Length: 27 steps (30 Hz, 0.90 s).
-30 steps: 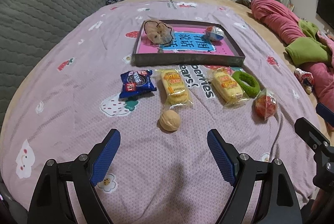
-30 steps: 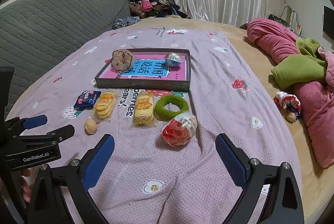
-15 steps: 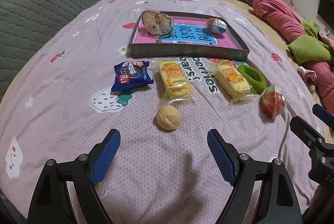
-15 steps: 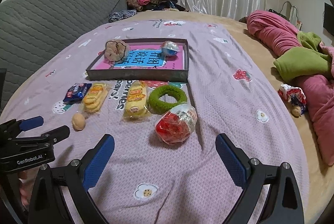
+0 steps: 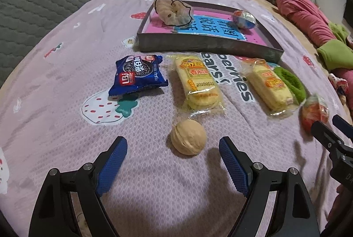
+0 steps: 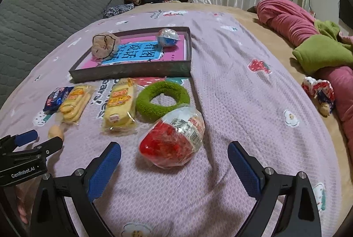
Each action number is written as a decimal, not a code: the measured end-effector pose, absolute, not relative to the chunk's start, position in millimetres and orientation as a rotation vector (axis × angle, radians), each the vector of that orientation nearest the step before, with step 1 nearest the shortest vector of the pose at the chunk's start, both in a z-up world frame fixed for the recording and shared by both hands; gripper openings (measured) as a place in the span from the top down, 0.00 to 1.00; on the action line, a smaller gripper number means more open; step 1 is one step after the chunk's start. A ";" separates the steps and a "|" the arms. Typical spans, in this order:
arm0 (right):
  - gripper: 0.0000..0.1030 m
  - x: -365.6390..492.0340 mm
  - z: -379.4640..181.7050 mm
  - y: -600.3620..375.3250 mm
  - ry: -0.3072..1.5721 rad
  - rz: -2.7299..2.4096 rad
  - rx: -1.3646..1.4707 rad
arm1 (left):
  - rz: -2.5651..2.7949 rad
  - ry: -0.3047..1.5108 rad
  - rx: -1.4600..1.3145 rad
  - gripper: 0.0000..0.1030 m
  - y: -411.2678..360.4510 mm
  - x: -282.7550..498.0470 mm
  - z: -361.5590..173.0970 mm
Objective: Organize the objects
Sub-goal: 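Close the left tool on the bread bun while the right tool grasps the red candy egg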
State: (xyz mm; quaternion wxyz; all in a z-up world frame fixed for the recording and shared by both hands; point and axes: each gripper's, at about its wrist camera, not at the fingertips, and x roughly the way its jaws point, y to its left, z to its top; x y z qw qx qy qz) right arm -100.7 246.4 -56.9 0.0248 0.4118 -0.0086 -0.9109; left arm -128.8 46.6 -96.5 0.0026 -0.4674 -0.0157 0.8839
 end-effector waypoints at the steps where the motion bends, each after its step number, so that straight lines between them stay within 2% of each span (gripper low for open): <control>1: 0.05 -102.7 -58.9 247.1 -0.036 -2.812 1.275 | 2.772 -0.056 -1.466 0.16 47.0 -130.7 -98.2; 5: 0.09 -110.1 -64.7 248.5 -0.058 -2.801 1.280 | 2.761 -0.053 -1.468 0.17 52.0 -134.7 -102.7; 8: 0.16 -113.7 -67.7 248.4 -0.062 -2.785 1.279 | 2.756 -0.040 -1.455 0.22 57.4 -136.0 -103.6; 12: 0.20 -118.1 -72.2 249.6 -0.070 -2.776 1.293 | 2.748 -0.042 -1.459 0.24 61.3 -139.4 -105.1; 15: 0.26 -120.6 -74.4 250.5 -0.086 -2.775 1.287 | 2.737 -0.054 -1.458 0.42 62.9 -141.8 -105.1; 18: 0.34 -120.9 -75.9 251.9 -0.114 -2.771 1.275 | 2.726 -0.058 -1.462 0.50 64.1 -142.1 -104.8; 20: 0.35 -120.3 -75.5 251.6 -0.113 -2.768 1.265 | 2.719 -0.073 -1.459 0.57 63.2 -141.8 -104.3; 21: 0.36 -119.6 -74.6 250.8 -0.107 -2.771 1.254 | 2.718 -0.082 -1.457 0.67 62.3 -141.3 -104.4; 27: 0.37 -115.8 -70.2 244.4 -0.062 -2.758 1.234 | 2.700 -0.155 -1.445 0.67 53.1 -139.0 -105.7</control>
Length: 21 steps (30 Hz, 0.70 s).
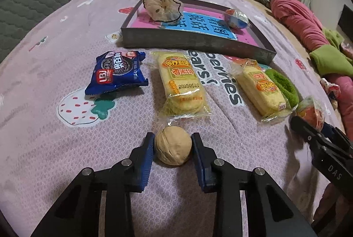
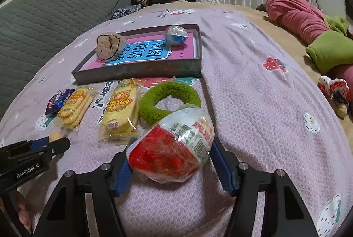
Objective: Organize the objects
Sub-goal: 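Close the left tool on the bread bun while the right tool grasps the red candy egg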
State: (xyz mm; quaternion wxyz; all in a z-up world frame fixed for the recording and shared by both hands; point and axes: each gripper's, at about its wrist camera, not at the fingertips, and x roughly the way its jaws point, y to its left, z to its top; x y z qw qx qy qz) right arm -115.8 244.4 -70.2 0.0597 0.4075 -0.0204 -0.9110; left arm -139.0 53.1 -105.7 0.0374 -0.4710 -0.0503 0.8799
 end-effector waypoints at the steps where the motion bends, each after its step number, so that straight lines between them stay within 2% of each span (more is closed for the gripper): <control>1: 0.37 -114.9 -69.5 243.3 -0.057 -2.753 1.232 | 2.701 -0.153 -1.445 0.67 52.9 -138.2 -105.3; 21: 0.37 -81.8 -32.5 217.0 -0.018 -2.725 1.122 | 2.734 -0.135 -1.351 0.66 49.2 -112.4 -64.2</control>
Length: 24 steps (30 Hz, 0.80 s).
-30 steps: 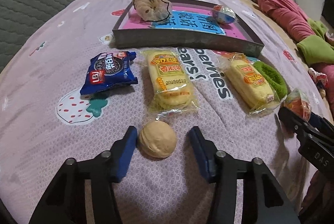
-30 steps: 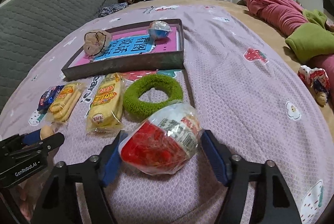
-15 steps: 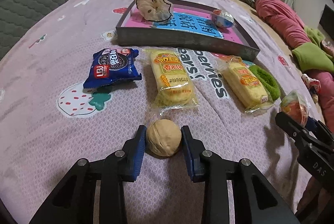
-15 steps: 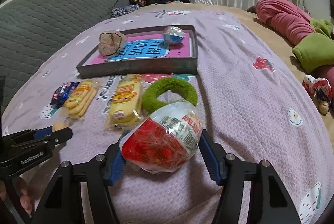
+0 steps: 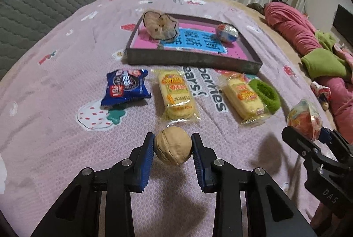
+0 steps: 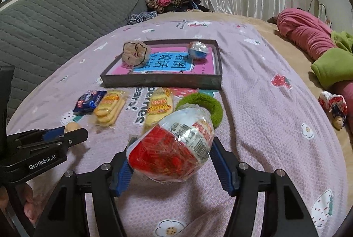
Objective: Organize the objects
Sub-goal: 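Close the left tool on the bread bun while the right tool grasps the red candy egg, then carry the bread bun with the left tool while the right tool carries the red egg to the tray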
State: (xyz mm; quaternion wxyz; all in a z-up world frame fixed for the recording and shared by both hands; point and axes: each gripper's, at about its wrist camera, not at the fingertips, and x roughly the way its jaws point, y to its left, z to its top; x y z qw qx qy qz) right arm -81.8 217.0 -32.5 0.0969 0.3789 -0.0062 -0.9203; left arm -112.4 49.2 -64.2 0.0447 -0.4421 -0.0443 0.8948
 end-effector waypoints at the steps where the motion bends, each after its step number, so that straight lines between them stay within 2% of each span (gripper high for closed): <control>1: 0.37 -80.4 -29.6 215.8 -0.016 -2.728 1.115 | 2.735 -0.139 -1.342 0.66 48.4 -111.0 -60.4; 24: 0.37 -90.8 39.7 180.4 0.070 -2.761 0.963 | 2.791 -0.142 -1.171 0.66 33.0 -119.4 8.6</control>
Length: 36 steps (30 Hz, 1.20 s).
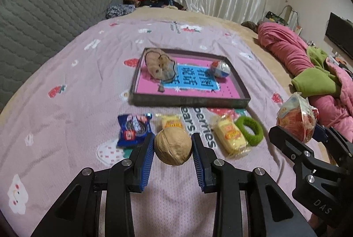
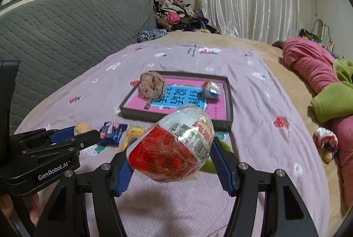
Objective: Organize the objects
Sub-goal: 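Carry the bread bun with the left tool while the right tool carries the red egg to the tray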
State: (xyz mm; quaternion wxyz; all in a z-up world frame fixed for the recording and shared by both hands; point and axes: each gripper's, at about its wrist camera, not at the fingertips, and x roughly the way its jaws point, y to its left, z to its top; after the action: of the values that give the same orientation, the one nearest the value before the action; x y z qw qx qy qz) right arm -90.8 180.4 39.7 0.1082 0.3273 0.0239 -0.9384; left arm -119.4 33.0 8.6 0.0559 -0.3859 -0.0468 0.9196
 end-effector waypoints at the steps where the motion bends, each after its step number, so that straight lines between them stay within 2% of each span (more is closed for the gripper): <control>1: 0.37 -92.9 42.8 179.7 0.076 -2.764 0.956 | 2.796 -0.138 -1.160 0.66 33.3 -121.4 12.1; 14: 0.37 -132.1 81.0 180.3 0.071 -2.817 0.842 | 2.826 -0.115 -1.093 0.66 34.6 -164.2 43.5; 36: 0.37 -231.2 88.9 196.9 0.039 -2.870 0.777 | 2.862 -0.019 -1.072 0.66 40.2 -287.1 46.0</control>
State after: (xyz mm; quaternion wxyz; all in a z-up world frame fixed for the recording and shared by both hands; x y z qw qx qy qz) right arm -231.2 196.9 88.9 0.0840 0.2603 0.0131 -0.9618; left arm -287.1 40.2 46.0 0.0425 -0.3505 -0.0061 0.9356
